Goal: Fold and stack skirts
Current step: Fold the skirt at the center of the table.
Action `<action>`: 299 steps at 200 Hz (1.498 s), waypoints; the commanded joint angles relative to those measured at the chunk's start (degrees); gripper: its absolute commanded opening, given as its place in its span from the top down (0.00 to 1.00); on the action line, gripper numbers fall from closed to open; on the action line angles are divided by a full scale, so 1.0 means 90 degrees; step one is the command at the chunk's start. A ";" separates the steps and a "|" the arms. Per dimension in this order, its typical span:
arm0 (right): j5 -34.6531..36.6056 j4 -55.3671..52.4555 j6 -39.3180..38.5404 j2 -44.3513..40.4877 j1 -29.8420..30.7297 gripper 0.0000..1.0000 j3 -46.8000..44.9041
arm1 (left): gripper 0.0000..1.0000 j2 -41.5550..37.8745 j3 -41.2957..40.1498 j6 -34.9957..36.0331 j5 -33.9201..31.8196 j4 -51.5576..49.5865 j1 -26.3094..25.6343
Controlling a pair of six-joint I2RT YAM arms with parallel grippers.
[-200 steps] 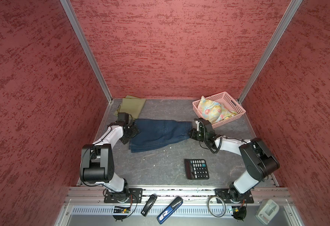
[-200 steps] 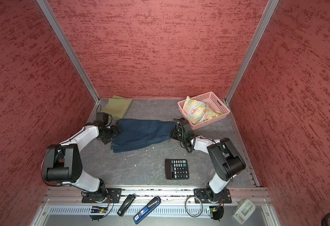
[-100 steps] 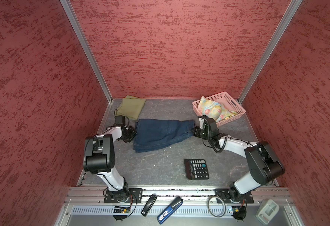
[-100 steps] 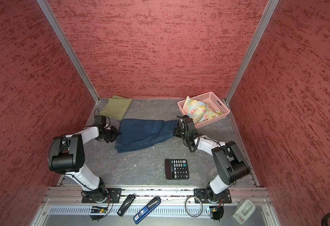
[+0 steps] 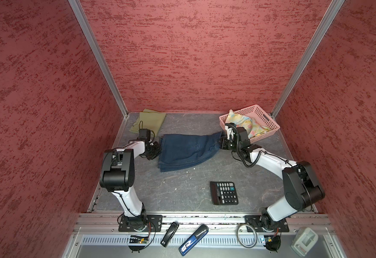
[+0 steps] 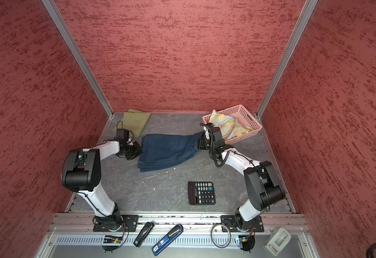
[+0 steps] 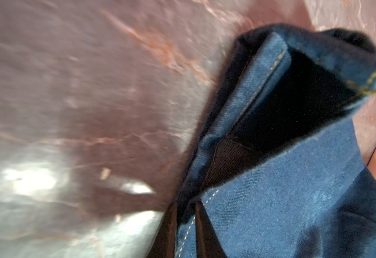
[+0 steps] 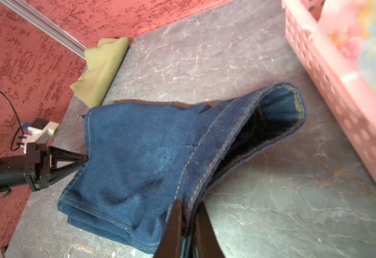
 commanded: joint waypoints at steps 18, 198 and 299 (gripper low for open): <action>-0.0586 -0.0289 -0.0569 -0.0077 -0.0004 1.00 0.0827 | 0.85 0.0268 0.0209 0.0077 -0.0081 -0.0107 -0.0212; -0.1061 -0.2584 -0.1930 0.2274 0.2123 1.00 0.3831 | 0.86 0.0641 0.0585 -0.0240 0.0017 0.0136 -0.0733; -0.0944 -0.2624 -0.1420 0.3302 0.2554 1.00 0.4691 | 0.87 0.0701 0.0517 -0.0332 0.0092 0.0331 -0.0756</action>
